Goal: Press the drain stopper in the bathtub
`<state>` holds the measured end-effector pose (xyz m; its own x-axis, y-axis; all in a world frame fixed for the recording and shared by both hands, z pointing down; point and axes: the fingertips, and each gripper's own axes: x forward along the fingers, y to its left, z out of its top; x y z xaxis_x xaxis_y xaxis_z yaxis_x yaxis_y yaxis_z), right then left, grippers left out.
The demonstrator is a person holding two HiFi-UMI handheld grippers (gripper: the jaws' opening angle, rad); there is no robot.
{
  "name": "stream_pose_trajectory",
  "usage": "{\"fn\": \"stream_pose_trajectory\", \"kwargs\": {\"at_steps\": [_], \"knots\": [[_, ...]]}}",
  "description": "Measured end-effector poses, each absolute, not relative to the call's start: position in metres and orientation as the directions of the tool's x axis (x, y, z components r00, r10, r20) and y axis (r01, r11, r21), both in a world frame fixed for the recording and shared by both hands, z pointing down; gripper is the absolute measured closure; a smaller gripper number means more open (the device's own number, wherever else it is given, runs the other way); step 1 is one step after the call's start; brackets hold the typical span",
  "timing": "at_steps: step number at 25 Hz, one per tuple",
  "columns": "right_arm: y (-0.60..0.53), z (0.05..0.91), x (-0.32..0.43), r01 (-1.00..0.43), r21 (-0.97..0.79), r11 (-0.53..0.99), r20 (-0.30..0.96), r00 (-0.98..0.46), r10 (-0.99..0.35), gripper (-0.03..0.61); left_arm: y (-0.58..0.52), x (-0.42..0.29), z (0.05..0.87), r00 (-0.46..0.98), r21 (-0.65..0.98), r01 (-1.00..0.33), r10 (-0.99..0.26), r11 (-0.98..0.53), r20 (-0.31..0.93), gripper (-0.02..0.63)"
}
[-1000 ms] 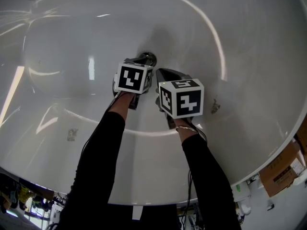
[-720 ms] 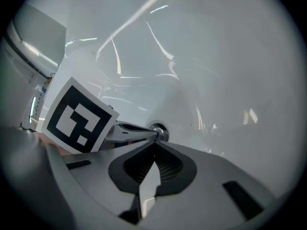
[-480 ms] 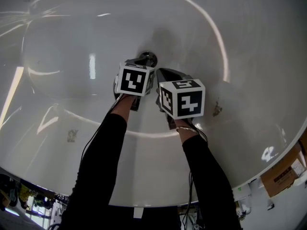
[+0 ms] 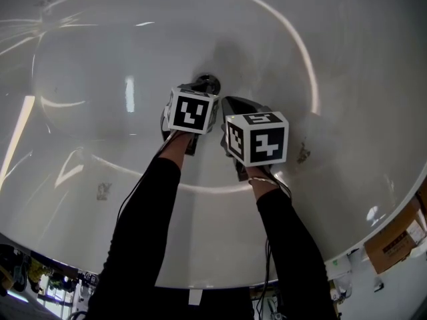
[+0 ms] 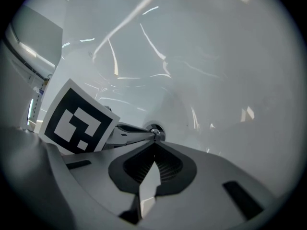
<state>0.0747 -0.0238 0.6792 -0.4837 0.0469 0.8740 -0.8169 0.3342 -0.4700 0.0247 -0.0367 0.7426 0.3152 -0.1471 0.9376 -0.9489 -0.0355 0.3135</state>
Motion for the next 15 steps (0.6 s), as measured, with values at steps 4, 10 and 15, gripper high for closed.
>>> {"fn": "stream_pose_trajectory", "kwargs": {"at_steps": [4, 10, 15], "knots": [[-0.024, 0.678, 0.073, -0.817, -0.464, 0.341, 0.877, -0.479, 0.045, 0.577, -0.033, 0.021, 0.74, 0.308, 0.307, -0.951, -0.134, -0.028, 0.942, 0.606], [-0.024, 0.675, 0.068, -0.815, -0.459, 0.353, 0.879, -0.475, 0.043, 0.578, -0.034, 0.022, 0.736, 0.318, 0.318, -0.948, -0.139, -0.024, 0.938, 0.606], [-0.026, 0.671, 0.068, -0.817, -0.449, 0.361, 0.883, -0.469, 0.038, 0.577, -0.036, 0.026, 0.729, 0.346, 0.346, -0.938, -0.181, -0.032, 0.921, 0.606]]}}
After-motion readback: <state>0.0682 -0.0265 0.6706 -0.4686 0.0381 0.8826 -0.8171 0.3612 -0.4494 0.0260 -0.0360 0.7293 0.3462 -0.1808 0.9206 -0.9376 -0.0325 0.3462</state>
